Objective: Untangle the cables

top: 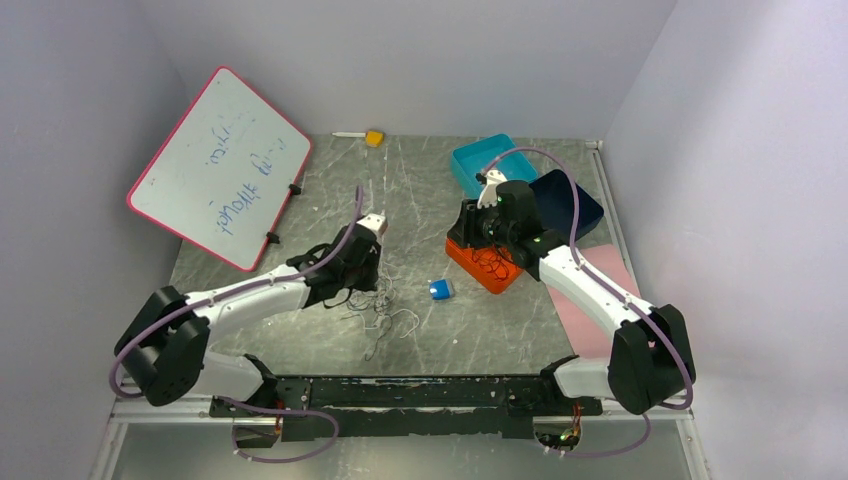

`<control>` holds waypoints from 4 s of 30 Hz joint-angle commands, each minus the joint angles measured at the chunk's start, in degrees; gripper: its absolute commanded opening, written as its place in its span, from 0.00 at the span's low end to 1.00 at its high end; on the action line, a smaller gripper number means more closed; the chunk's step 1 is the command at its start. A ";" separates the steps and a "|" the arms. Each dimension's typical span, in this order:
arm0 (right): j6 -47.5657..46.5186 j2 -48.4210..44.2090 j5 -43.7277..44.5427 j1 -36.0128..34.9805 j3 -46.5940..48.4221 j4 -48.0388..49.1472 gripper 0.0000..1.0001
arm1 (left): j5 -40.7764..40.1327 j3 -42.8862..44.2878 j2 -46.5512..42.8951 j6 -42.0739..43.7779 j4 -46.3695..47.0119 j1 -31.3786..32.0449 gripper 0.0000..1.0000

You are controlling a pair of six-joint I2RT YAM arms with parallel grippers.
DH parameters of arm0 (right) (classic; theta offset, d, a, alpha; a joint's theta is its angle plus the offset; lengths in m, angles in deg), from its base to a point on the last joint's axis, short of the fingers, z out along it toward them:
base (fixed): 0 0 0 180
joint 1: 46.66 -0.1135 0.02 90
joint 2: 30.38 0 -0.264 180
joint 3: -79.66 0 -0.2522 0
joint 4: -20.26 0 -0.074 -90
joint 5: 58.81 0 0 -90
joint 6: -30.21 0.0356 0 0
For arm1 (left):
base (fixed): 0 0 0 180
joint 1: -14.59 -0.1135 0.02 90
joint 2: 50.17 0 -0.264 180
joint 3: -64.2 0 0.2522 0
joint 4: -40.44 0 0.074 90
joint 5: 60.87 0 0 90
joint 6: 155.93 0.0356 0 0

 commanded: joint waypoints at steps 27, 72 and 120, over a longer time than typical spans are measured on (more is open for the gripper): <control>-0.56 4.01 -0.84 -23.60 -4.82 38.00 0.64 | 1.81 22.27 -18.19 3.26 -14.63 0.37 0.07; 7.38 25.25 7.22 -32.89 -16.60 53.90 0.52 | 0.36 83.00 -5.36 16.28 -15.90 0.41 0.07; -1.13 0.71 9.93 -32.79 4.77 34.85 0.00 | -2.01 73.70 -8.44 17.70 -11.55 0.38 0.07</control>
